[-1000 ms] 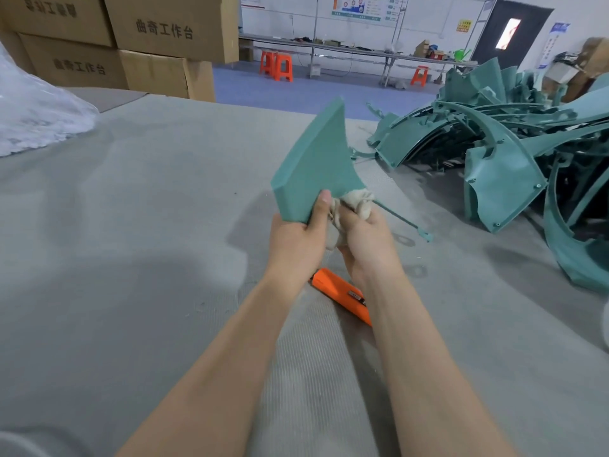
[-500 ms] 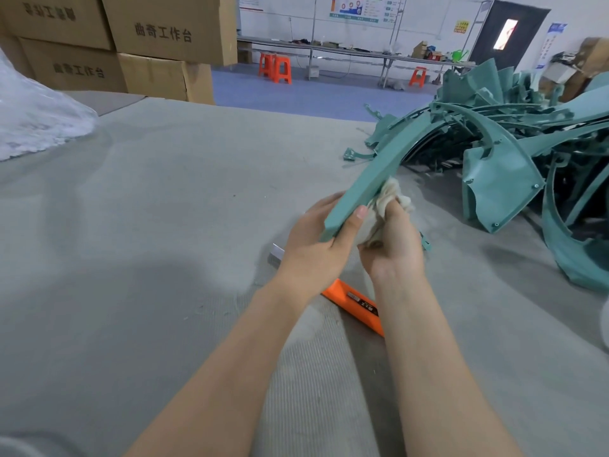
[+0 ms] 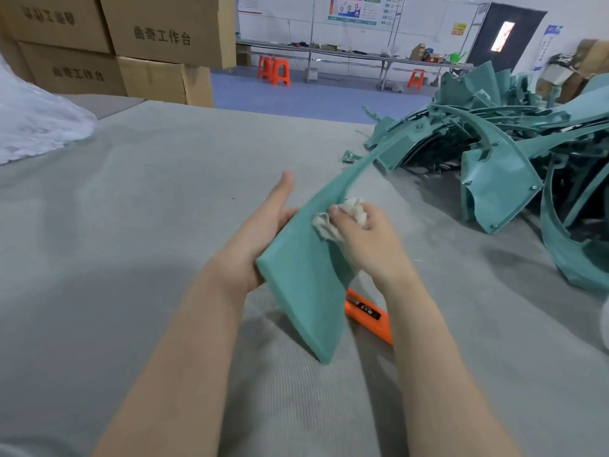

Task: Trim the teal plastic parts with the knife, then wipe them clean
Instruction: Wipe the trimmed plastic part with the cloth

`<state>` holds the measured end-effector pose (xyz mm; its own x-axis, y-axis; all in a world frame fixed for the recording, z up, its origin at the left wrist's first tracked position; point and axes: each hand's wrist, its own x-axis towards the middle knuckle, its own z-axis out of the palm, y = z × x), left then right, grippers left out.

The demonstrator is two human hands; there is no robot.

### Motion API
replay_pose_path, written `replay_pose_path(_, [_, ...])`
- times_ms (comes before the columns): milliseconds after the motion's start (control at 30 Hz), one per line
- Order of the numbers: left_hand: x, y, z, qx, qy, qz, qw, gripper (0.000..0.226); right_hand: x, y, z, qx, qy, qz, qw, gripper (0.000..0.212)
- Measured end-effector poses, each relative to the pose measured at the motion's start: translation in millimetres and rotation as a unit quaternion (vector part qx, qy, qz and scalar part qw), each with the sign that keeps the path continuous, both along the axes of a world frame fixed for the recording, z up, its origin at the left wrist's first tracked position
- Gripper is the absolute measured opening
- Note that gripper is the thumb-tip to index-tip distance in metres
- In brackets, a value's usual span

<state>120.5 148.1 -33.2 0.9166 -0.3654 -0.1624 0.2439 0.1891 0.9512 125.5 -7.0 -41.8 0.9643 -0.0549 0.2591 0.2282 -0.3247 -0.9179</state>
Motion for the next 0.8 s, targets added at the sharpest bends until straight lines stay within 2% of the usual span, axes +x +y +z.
replay_pose_path(67, [-3.4, 0.6, 2.6, 0.019, 0.009, -0.023, 1.0, 0.044, 0.6, 3.5, -3.6, -0.065, -0.005, 0.004, 0.998, 0.029])
replay_pose_path(133, [-6.7, -1.5, 2.0, 0.084, -0.02, -0.028, 0.996, 0.015, 1.1, 4.0, -5.8, -0.091, -0.012, 0.003, 0.996, 0.031])
replay_pose_path(167, [-8.0, -2.2, 1.0, 0.109, -0.033, -0.028, 0.993, 0.014, 1.5, 4.8, -6.3, -0.103, -0.017, -0.001, 0.995, 0.033])
replay_pose_path(267, [-11.6, -3.0, 2.2, 0.128, -0.046, -0.034, 0.99, 0.031, 1.4, 8.8, -6.1, -0.113, -0.03, -0.017, 0.993, 0.035])
replay_pose_path(533, [-22.2, -11.8, 11.7, 0.239, -0.032, -0.095, 0.966, 0.031, 8.4, 6.6, -1.4, -0.11, -0.004, -0.148, 0.983, 0.031])
replay_pose_path(600, [-26.0, -14.6, 14.5, 0.266, -0.024, -0.119, 0.956, 0.035, 11.9, -4.9, 0.5, -0.045, 0.03, -0.188, 0.981, 0.035])
replay_pose_path(700, [-28.3, -15.1, 17.9, 0.279, -0.013, -0.154, 0.948, 0.046, 16.8, -24.4, -2.3, 0.069, 0.086, -0.236, 0.965, 0.029])
replay_pose_path(800, [-26.5, -10.9, 17.8, 0.285, -0.003, -0.168, 0.943, 0.037, 16.6, -30.4, -6.2, 0.123, 0.091, -0.245, 0.957, 0.028])
